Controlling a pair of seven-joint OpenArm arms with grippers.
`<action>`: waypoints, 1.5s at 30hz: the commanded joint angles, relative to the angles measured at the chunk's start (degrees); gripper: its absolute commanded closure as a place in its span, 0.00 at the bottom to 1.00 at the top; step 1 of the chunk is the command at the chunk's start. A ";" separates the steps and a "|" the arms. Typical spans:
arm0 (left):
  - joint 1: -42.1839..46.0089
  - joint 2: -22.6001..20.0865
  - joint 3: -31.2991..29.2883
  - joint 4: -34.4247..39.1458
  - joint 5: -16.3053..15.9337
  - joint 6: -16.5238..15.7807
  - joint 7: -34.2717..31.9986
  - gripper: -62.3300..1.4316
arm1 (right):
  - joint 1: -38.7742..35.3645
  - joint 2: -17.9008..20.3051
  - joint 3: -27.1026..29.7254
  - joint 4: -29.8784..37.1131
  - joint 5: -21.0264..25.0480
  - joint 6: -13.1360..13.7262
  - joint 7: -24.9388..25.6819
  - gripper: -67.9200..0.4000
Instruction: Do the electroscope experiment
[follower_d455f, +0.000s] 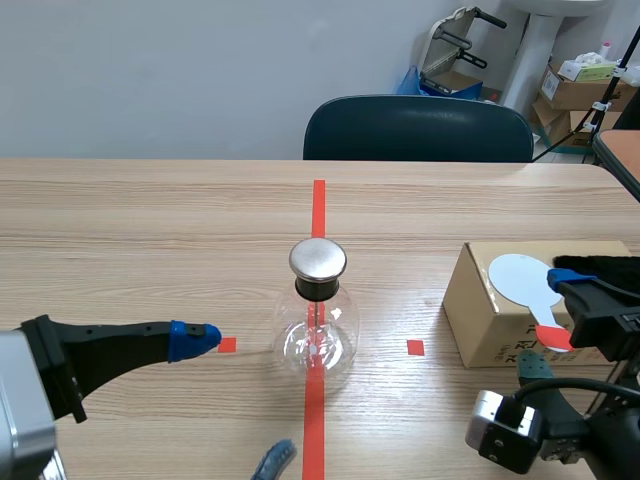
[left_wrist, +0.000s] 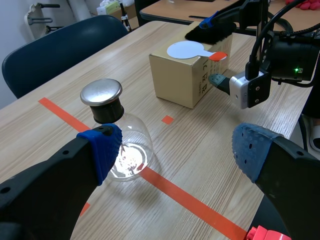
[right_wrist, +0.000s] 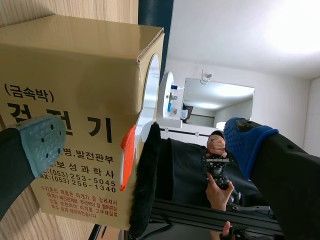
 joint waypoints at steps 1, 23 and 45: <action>0.28 0.72 -0.13 1.36 0.33 -0.09 -0.81 0.23 | 0.52 0.72 -0.09 0.42 0.61 -0.55 -0.39 0.00; 0.31 2.71 -2.64 1.33 0.33 -1.16 2.69 0.23 | 0.52 0.72 -0.09 0.42 0.59 -0.55 -0.39 0.00; 0.31 3.34 -2.62 1.33 0.33 -2.25 2.71 0.23 | 0.52 0.72 -0.09 0.42 0.59 -0.55 -0.39 0.00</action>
